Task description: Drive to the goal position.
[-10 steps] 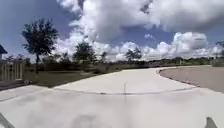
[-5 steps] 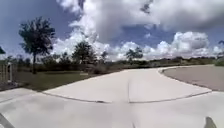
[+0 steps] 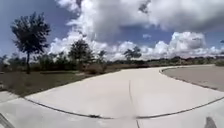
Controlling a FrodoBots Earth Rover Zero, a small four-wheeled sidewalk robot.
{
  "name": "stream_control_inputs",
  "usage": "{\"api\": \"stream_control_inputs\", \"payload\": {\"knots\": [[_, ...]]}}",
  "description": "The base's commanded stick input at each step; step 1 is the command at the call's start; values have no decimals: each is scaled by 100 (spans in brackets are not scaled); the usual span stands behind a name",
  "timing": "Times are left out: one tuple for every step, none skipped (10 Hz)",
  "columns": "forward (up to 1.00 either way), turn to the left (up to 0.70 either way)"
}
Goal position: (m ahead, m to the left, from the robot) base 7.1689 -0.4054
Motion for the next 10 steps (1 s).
{"api": "stream_control_inputs", "payload": {"knots": [[85, 0], [85, 0], [85, 0], [85, 0], [85, 0], [85, 0], [85, 0], [85, 0], [85, 0], [85, 0]]}}
